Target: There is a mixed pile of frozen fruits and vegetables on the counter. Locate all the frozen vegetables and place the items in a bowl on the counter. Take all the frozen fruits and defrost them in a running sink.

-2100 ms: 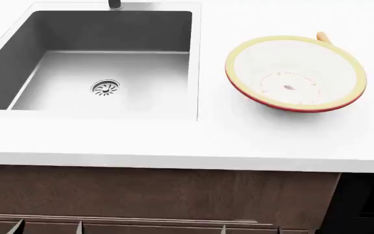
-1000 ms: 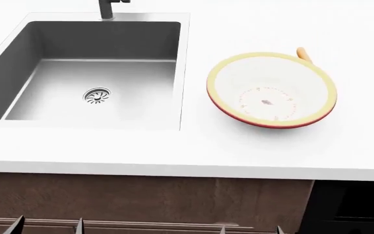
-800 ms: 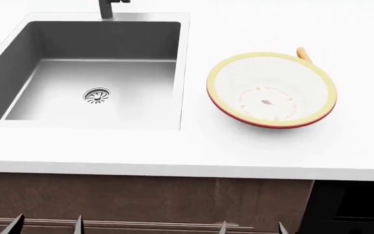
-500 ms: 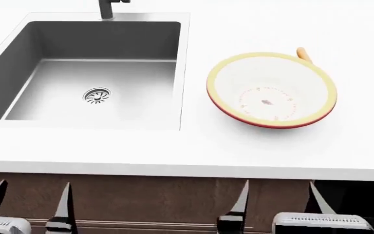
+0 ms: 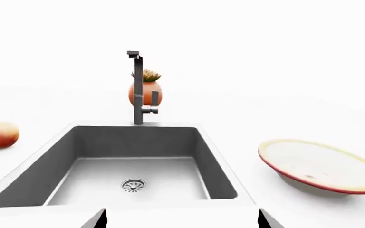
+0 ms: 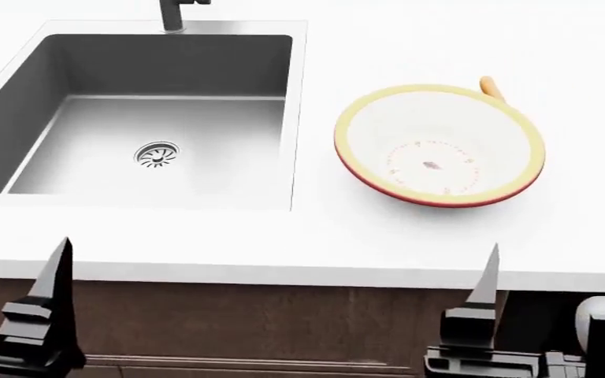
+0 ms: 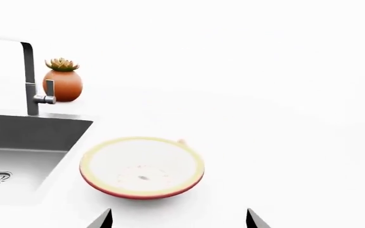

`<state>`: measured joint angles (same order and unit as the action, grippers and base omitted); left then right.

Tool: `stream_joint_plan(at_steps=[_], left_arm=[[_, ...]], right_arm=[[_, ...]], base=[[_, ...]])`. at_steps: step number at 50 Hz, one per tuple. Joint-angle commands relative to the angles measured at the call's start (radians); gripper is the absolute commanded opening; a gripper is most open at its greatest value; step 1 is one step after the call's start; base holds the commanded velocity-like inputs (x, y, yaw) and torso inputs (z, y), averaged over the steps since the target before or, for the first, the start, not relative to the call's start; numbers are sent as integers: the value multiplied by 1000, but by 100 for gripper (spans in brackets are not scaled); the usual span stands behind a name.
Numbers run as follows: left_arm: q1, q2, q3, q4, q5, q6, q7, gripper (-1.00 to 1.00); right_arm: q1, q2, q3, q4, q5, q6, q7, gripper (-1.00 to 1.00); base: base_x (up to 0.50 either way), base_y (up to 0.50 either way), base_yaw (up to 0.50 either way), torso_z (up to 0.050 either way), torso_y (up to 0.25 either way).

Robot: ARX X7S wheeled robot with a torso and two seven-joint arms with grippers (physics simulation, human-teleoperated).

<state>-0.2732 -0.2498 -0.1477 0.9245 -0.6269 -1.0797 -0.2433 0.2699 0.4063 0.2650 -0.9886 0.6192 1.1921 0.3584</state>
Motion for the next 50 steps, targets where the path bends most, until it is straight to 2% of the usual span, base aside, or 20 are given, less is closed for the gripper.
stream_joint_plan(at_steps=[1, 4, 12, 15, 21, 50], left_arm=[[-9, -18, -22, 33, -49, -52, -3, 100], [-18, -22, -34, 29, -58, -58, -6, 100], [-5, -29, -18, 21, -46, -34, -11, 100], [-7, -28, -33, 30, -64, -43, -15, 100], [-11, -29, -23, 19, -65, -35, -19, 100], [-9, -48, -35, 9, -91, -15, -36, 100]], right_arm=[[-27, 115, 86, -34, 226, 3, 123, 100], [-31, 134, 49, -34, 210, -3, 127, 100], [-10, 145, 74, -50, 285, -1, 161, 100], [-35, 138, 78, -28, 276, -62, 129, 100], [-41, 157, 50, -23, 250, -79, 135, 100], [-59, 200, 14, -13, 259, -117, 171, 100]], base=[[0, 0, 0, 0, 0], [194, -349, 0, 0, 0], [292, -407, 0, 0, 0], [375, -392, 0, 0, 0], [418, -332, 0, 0, 0], [448, -105, 0, 0, 1]])
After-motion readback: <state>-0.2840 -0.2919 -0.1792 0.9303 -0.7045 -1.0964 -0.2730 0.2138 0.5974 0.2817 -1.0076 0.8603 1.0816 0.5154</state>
